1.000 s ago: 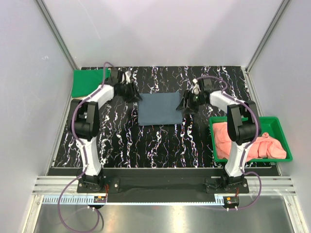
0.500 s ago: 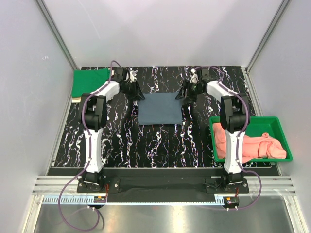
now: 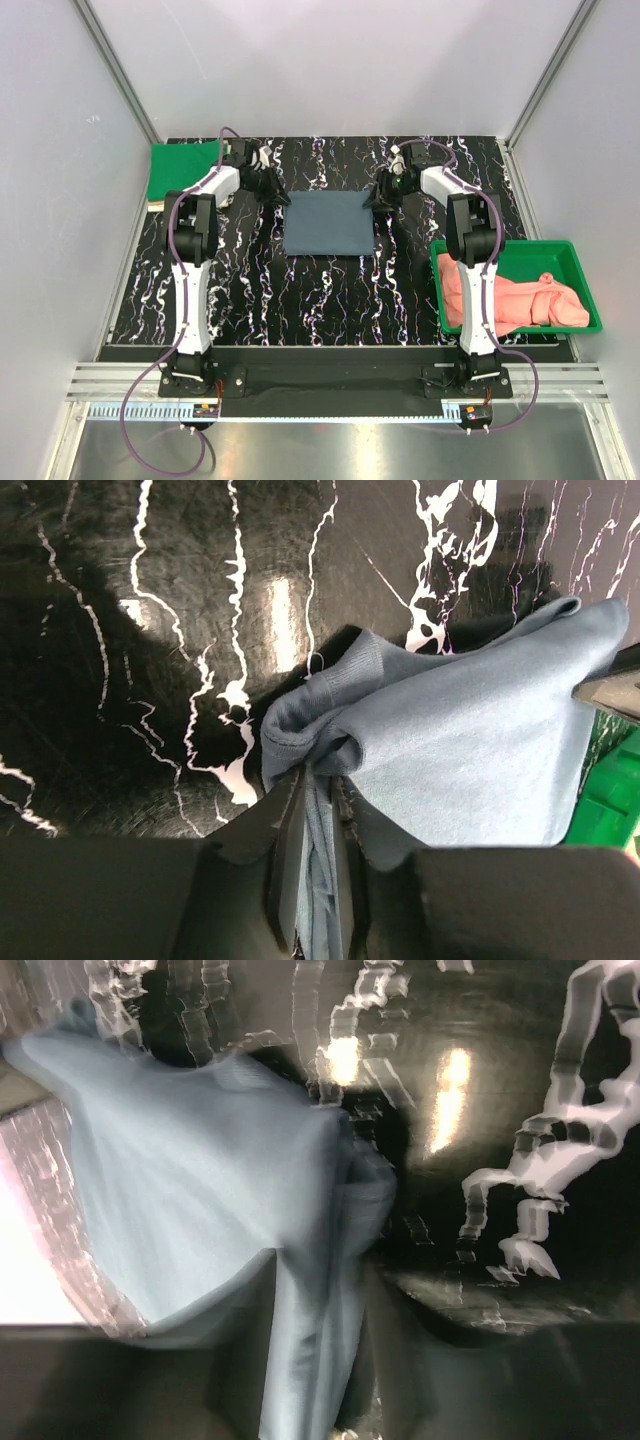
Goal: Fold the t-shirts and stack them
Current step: Fold the tshirt
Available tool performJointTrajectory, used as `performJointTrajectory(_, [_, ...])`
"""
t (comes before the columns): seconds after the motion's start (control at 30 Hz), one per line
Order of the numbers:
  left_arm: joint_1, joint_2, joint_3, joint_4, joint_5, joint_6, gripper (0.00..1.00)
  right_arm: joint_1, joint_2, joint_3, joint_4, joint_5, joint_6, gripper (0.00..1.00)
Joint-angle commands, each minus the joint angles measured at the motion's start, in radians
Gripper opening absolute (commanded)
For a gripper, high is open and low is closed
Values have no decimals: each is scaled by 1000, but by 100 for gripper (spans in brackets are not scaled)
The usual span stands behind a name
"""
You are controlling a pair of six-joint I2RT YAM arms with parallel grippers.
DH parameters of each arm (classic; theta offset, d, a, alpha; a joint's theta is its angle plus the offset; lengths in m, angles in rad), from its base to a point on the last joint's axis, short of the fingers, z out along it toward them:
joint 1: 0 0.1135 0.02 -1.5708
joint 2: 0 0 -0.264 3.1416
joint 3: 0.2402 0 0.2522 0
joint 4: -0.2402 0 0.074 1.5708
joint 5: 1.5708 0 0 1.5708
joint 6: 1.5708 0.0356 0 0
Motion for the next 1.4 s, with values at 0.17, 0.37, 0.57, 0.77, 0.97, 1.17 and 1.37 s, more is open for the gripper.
performJointTrajectory(0.17, [24, -72, 47, -2, 89, -25, 33, -19, -86, 6, -34, -33, -38, 63])
performJointTrajectory(0.37, [21, -205, -62, -32, 54, -11, 41, -19, -134, -50, -58, -43, -54, 66])
performJointTrajectory(0.57, [-16, -282, -239, -40, 25, 27, 43, -19, -76, -30, -69, -70, -84, 57])
performJointTrajectory(0.77, [-64, -298, -368, -20, -44, 24, 40, -19, -53, -27, -71, -29, -100, 37])
performJointTrajectory(0.97, [-62, -383, -393, -3, -67, 16, 41, -19, -108, -24, -86, -1, -84, 36])
performJointTrajectory(1.17, [-76, -465, -414, -19, -88, 26, 43, -16, -263, -93, -103, 25, -15, 47])
performJointTrajectory(1.37, [-153, -434, -441, -9, -61, 35, 43, 25, -378, -228, -80, -32, 27, 32])
